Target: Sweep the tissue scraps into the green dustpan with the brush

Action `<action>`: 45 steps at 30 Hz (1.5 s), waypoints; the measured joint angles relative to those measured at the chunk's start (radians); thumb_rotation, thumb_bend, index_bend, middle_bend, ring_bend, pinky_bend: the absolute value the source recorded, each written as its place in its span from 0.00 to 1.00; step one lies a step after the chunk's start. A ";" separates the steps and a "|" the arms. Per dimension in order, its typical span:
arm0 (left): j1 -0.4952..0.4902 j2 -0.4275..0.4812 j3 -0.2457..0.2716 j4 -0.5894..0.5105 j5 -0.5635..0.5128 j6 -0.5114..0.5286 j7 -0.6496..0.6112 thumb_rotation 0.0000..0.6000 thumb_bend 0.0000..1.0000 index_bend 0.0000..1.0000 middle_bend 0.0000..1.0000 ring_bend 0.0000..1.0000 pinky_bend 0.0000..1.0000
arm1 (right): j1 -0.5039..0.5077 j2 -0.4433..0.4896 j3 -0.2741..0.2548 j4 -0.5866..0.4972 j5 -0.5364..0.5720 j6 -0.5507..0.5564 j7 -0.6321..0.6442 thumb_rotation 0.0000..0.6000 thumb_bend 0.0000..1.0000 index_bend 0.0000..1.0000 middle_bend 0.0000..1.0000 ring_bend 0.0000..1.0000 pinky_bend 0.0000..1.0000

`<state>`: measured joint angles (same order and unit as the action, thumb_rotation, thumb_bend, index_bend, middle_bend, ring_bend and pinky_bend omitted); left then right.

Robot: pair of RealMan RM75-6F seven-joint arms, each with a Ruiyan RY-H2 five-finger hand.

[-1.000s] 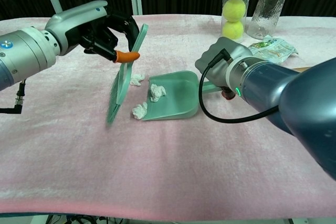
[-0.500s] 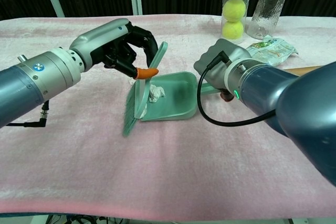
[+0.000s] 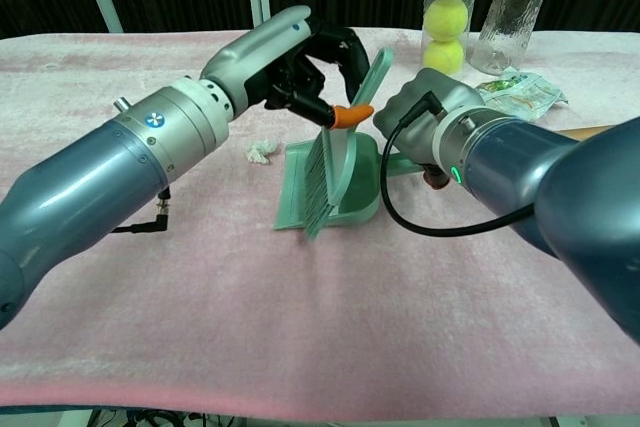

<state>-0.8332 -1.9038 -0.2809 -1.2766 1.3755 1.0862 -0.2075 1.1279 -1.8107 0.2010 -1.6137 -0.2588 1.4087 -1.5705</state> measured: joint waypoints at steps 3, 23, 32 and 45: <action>-0.005 0.005 -0.013 -0.017 -0.001 0.002 -0.006 1.00 0.54 0.77 0.86 0.86 0.95 | -0.001 0.005 0.001 -0.003 -0.001 0.002 0.002 1.00 0.67 0.90 0.84 0.85 0.69; -0.036 0.187 -0.068 0.000 -0.023 -0.077 -0.060 1.00 0.54 0.77 0.86 0.86 0.95 | 0.006 -0.043 0.012 0.092 -0.007 -0.005 0.021 1.00 0.67 0.90 0.84 0.85 0.69; -0.057 0.194 -0.057 0.075 -0.020 -0.100 -0.094 1.00 0.54 0.77 0.86 0.86 0.95 | 0.017 -0.067 0.029 0.157 -0.005 -0.032 0.013 1.00 0.67 0.90 0.84 0.85 0.69; -0.077 0.177 -0.015 0.192 -0.038 -0.166 -0.113 1.00 0.54 0.77 0.86 0.86 0.95 | 0.015 -0.076 0.032 0.188 -0.010 -0.051 0.007 1.00 0.67 0.90 0.84 0.85 0.69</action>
<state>-0.9099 -1.7268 -0.2961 -1.0850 1.3374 0.9200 -0.3204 1.1425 -1.8863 0.2327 -1.4258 -0.2685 1.3577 -1.5633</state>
